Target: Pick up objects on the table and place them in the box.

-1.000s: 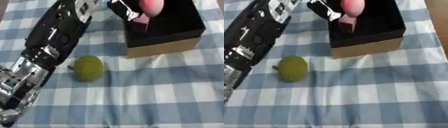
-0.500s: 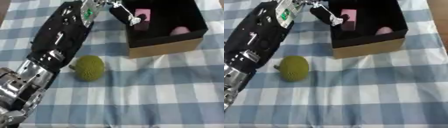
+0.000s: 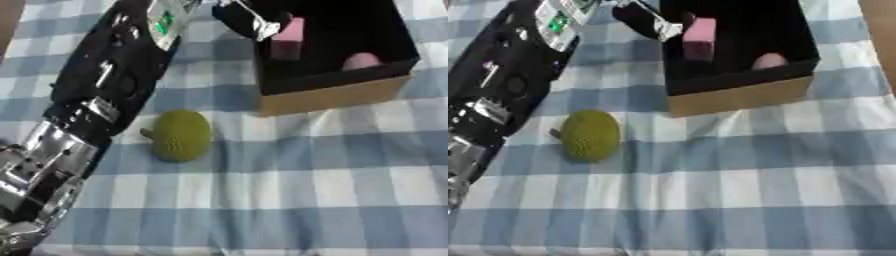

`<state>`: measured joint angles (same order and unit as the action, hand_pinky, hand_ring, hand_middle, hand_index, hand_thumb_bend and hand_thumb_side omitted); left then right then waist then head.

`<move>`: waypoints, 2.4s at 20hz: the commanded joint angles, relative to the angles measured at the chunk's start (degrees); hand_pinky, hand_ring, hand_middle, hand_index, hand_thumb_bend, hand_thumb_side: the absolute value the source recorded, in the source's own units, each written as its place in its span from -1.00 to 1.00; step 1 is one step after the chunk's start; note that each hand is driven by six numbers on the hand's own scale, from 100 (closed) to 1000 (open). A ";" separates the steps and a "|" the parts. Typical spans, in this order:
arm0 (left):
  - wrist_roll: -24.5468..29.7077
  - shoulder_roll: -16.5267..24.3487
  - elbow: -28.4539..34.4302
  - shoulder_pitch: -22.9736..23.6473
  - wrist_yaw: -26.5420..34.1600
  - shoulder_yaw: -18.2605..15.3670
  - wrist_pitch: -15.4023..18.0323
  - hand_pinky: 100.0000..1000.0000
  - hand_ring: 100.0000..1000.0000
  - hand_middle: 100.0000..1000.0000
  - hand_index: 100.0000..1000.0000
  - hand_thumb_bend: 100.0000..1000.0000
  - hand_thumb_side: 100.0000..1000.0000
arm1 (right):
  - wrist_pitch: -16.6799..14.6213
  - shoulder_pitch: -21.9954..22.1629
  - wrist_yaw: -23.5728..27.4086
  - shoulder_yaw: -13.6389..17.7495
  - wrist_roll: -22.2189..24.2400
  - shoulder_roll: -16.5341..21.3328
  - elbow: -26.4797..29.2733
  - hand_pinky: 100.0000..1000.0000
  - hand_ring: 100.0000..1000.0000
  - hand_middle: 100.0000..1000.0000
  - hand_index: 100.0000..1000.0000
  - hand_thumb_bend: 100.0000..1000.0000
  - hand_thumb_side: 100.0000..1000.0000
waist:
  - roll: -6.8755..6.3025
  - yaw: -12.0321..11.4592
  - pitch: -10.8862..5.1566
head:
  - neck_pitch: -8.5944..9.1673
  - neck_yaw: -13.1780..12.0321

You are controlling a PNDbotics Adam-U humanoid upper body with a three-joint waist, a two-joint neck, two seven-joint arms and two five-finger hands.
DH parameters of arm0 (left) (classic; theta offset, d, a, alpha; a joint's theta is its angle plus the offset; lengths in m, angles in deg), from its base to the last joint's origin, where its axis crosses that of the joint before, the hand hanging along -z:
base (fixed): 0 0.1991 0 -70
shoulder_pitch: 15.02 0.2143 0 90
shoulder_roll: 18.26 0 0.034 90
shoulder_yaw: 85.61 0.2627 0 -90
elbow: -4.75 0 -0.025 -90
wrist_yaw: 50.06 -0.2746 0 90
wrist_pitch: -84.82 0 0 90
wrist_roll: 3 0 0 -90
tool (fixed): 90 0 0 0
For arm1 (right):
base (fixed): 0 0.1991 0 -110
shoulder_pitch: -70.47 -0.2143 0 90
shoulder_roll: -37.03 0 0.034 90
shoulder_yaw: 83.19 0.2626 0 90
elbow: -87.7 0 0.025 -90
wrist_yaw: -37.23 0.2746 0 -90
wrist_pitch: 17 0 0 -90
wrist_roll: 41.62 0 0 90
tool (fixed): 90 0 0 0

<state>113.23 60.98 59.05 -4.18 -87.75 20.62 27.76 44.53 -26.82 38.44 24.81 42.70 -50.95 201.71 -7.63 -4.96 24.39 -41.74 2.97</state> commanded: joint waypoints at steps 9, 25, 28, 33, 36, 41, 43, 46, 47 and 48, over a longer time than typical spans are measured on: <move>3.61 20.65 27.04 10.16 20.20 11.17 -9.17 0.62 0.54 0.40 0.83 -1.00 -0.38 | -0.07 0.55 -1.38 0.93 -1.16 2.30 0.58 0.89 1.00 -0.43 0.83 -1.00 -0.18 | -0.93 -1.06 -4.16 | -0.29 2.08; 8.02 28.93 38.88 21.49 14.71 17.49 -15.66 0.70 0.64 0.47 0.80 -0.41 -0.08 | -0.43 0.93 -1.97 0.96 -1.71 2.64 0.58 0.89 1.00 -0.43 0.83 -1.00 -0.18 | -1.02 -1.68 -4.15 | -0.72 0.86; 7.35 28.99 38.28 23.42 12.14 17.84 -16.14 0.72 0.66 0.47 0.78 -0.16 0.31 | -0.44 0.88 -1.99 0.92 -1.69 2.70 0.58 0.89 1.00 -0.42 0.83 -1.00 -0.18 | -1.04 -1.65 -4.11 | -0.86 0.48; 4.22 28.81 36.93 26.00 7.42 17.50 -15.17 0.76 0.69 0.47 0.70 0.12 0.55 | -0.46 0.85 -1.98 0.84 -1.61 2.62 0.58 0.89 1.00 -0.43 0.83 -1.00 -0.18 | -0.90 -1.69 -4.02 | -0.89 0.37; 3.47 28.77 36.13 26.89 5.46 17.76 -14.04 0.77 0.70 0.48 0.68 0.17 0.60 | -0.43 0.86 -1.99 0.83 -1.58 2.57 0.58 0.89 1.00 -0.43 0.83 -1.00 -0.18 | -0.82 -1.71 -3.97 | -0.95 0.30; 2.83 28.08 34.37 27.24 2.69 17.90 -12.76 0.76 0.70 0.48 0.75 0.24 0.57 | -0.47 0.81 -1.94 0.77 -1.51 2.46 0.58 0.89 1.00 -0.43 0.83 -1.00 -0.18 | -0.65 -1.63 -3.93 | -1.00 0.12; 2.41 27.66 32.93 27.36 1.30 17.99 -12.61 0.76 0.70 0.49 0.76 0.26 0.57 | -0.44 0.78 -1.92 0.74 -1.46 2.40 0.58 0.89 1.00 -0.44 0.83 -1.00 -0.18 | -0.58 -1.57 -3.88 | -1.05 0.04; 1.52 26.83 30.60 27.40 -0.67 18.04 -12.27 0.74 0.69 0.47 0.75 0.22 0.53 | -0.47 0.71 -1.90 0.67 -1.32 2.27 0.58 0.89 1.00 -0.44 0.83 -1.00 -0.18 | -0.47 -1.47 -3.81 | -1.03 -0.04; 1.20 26.51 29.86 27.38 -1.28 18.06 -12.19 0.74 0.69 0.47 0.75 0.20 0.53 | -0.47 0.71 -1.89 0.68 -1.30 2.22 0.58 0.89 1.00 -0.44 0.83 -1.00 -0.18 | -0.42 -1.45 -3.79 | -1.03 -0.09; 0.92 26.21 29.13 27.37 -1.85 18.11 -12.10 0.73 0.69 0.47 0.74 0.16 0.52 | -0.47 0.70 -1.88 0.67 -1.27 2.18 0.58 0.89 1.00 -0.44 0.83 -1.00 -0.18 | -0.38 -1.44 -3.77 | -1.05 -0.13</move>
<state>114.74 86.44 88.61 23.79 -88.77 39.08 15.55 44.20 -25.82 36.74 25.43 41.27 -49.66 201.71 -8.18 -6.37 24.39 -42.75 3.06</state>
